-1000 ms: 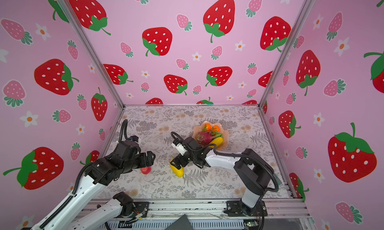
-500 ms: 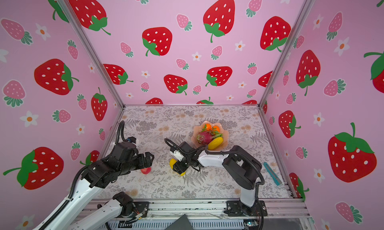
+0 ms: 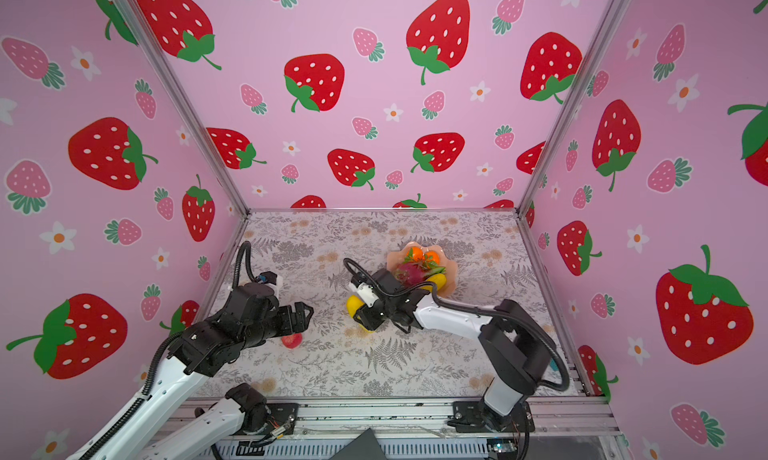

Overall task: Place and organize the fake fruits in the fruit bowl
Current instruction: 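Place the mango in the bowl with the right gripper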

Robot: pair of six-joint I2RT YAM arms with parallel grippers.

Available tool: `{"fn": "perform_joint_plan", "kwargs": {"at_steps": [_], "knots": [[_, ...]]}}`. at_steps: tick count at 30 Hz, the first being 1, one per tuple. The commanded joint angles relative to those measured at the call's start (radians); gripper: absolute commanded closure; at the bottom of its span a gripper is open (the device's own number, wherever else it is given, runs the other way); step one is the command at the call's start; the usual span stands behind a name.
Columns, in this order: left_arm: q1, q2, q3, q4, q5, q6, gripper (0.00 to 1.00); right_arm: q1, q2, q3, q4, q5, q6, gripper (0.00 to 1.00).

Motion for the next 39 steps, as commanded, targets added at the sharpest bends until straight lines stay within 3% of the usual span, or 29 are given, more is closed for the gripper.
{"fn": "perform_joint_plan", "kwargs": {"at_steps": [1,6,14,33,39], "knots": [[0.003,0.060,-0.012,0.195,0.133,0.053,0.05,-0.152,-0.122,-0.051,-0.006,0.006,0.011,0.52],[-0.042,0.245,0.049,0.344,0.172,0.090,0.01,-0.393,-0.163,-0.050,-0.096,0.053,-0.080,0.52],[-0.128,0.470,0.213,0.385,0.143,0.148,0.01,-0.595,-0.072,0.037,-0.109,0.047,-0.159,0.52],[-0.132,0.564,0.277,0.372,0.119,0.178,0.01,-0.634,0.073,0.085,-0.134,0.148,-0.192,0.49],[-0.133,0.569,0.286,0.342,0.093,0.179,0.01,-0.635,0.063,0.084,-0.141,0.155,-0.189,0.30]]}}
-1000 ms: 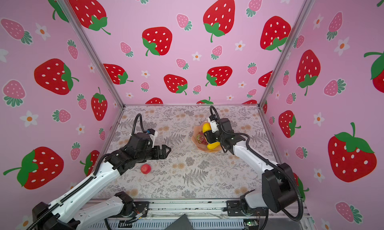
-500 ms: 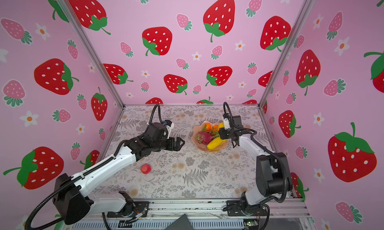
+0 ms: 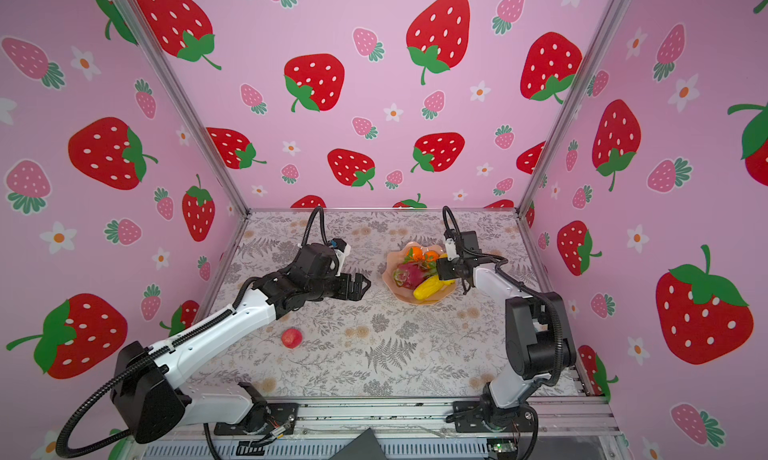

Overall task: Place and organize the fake fruits in the fruit bowl
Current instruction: 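Place the mango in the bowl with the right gripper, then grasp the small red fruit with the left gripper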

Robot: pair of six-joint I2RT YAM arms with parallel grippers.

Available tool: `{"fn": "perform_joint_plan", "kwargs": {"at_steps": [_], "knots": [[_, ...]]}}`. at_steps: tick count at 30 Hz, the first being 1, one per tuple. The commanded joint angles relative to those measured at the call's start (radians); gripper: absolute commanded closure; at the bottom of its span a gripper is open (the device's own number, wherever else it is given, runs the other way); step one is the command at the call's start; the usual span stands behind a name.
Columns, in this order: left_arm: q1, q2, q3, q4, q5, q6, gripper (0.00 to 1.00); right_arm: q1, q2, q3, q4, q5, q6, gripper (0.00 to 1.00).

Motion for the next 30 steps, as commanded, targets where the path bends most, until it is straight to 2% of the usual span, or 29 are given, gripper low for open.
{"fn": "perform_joint_plan", "kwargs": {"at_steps": [1,8,12,15,19,22,26,30], "knots": [[-0.003,0.000,0.046,-0.046,-0.062,0.003,0.01,-0.005,-0.013,0.022,-0.027,0.014,-0.017,0.28],[0.034,-0.045,-0.037,-0.208,-0.289,-0.093,0.01,-0.002,-0.080,0.021,-0.030,0.003,-0.020,0.20],[0.080,-0.146,-0.155,-0.267,-0.324,-0.175,0.01,0.031,-0.173,0.016,-0.026,0.016,-0.029,0.14],[0.120,-0.214,-0.238,-0.332,-0.326,-0.241,0.02,0.101,-0.262,0.001,-0.003,-0.003,-0.057,0.10],[0.159,-0.263,-0.312,-0.405,-0.359,-0.302,0.04,0.238,-0.360,-0.066,0.107,-0.195,-0.074,0.00],[0.189,-0.263,-0.342,-0.438,-0.366,-0.335,0.04,0.368,-0.382,-0.142,0.233,-0.348,-0.047,0.01],[0.205,-0.253,-0.377,-0.429,-0.357,-0.363,0.04,0.468,-0.361,-0.242,0.417,-0.416,0.060,0.01],[0.220,-0.221,-0.404,-0.406,-0.343,-0.375,0.05,0.487,-0.320,-0.253,0.451,-0.431,0.090,0.01]]}}
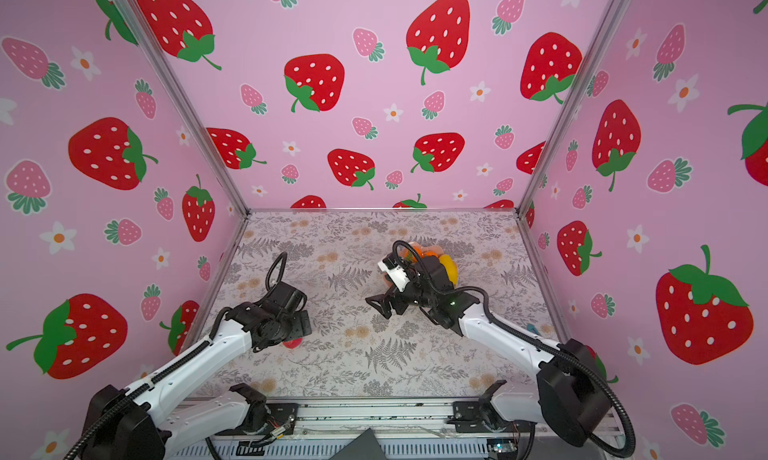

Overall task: Place and organize the fake fruits in the fruit bowl
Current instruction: 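Grasp the small red fruit with the left gripper, then lower the red fruit into the bowl and open the left gripper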

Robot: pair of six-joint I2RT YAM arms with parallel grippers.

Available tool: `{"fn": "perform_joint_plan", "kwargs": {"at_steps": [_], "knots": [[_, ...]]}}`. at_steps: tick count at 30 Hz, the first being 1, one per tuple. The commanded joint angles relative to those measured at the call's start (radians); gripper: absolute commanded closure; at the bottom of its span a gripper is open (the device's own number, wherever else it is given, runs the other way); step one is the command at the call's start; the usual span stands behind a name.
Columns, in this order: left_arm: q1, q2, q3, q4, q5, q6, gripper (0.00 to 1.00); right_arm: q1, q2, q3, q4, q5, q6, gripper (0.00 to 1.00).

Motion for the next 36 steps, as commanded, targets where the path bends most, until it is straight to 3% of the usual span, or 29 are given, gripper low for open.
{"fn": "perform_joint_plan", "kwargs": {"at_steps": [1,9,12,18,22,27,36], "knots": [[0.014,0.029,-0.024,0.001,-0.008,-0.042,0.06,0.009,0.013,0.002,0.100,-0.059,0.034,0.01],[0.028,0.072,-0.081,0.104,0.047,-0.049,0.17,0.024,0.024,0.025,0.036,-0.065,-0.022,0.01],[0.041,0.080,-0.101,0.134,0.072,-0.047,0.26,0.023,0.043,0.024,0.013,-0.049,-0.029,0.01],[0.046,0.078,-0.094,0.160,0.110,-0.024,0.39,0.007,0.059,0.027,-0.045,0.061,0.009,0.01],[0.041,0.058,-0.032,0.211,0.164,0.025,0.43,-0.042,0.043,0.000,-0.077,0.067,0.052,0.01],[-0.002,0.139,0.145,0.323,0.254,0.115,0.44,-0.112,-0.037,-0.033,-0.127,0.092,0.078,0.01],[-0.099,0.625,0.700,0.401,0.428,0.271,0.44,-0.292,-0.179,-0.086,-0.177,0.141,0.201,0.01]]}}
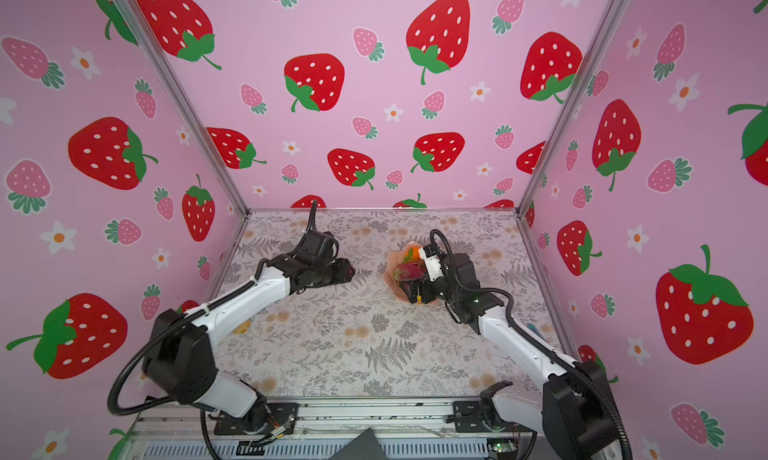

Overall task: Place and organize the fake fruits in the fruit bowl
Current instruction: 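Lower the red fruit into the bowl and open the left gripper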

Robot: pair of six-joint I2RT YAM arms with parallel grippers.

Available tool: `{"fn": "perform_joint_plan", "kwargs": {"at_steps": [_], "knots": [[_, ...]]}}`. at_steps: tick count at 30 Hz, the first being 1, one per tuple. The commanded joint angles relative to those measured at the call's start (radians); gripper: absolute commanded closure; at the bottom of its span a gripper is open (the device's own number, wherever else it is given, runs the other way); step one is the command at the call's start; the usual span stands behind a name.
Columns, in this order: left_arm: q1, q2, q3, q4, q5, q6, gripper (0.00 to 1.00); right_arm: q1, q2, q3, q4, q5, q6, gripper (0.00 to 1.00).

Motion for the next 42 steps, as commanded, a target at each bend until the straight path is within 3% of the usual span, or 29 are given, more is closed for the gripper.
{"fn": "perform_joint_plan", "kwargs": {"at_steps": [1,8,14,29,42], "knots": [[-0.034,0.145,0.182,0.015,0.111,0.086,0.44,-0.029,-0.054,-0.023,-0.044,0.034,0.051,0.01],[-0.062,0.404,0.486,-0.025,0.179,0.148,0.44,-0.044,-0.068,-0.016,-0.065,0.029,0.049,0.01],[-0.076,0.503,0.598,-0.077,0.167,0.168,0.43,-0.050,-0.042,0.003,-0.071,0.022,0.031,0.01],[-0.089,0.559,0.618,-0.107,0.148,0.180,0.39,-0.055,-0.018,0.004,-0.060,0.008,0.026,0.01],[-0.095,0.564,0.630,-0.111,0.131,0.190,0.29,-0.055,-0.040,-0.002,-0.069,0.012,0.029,0.01]]}}
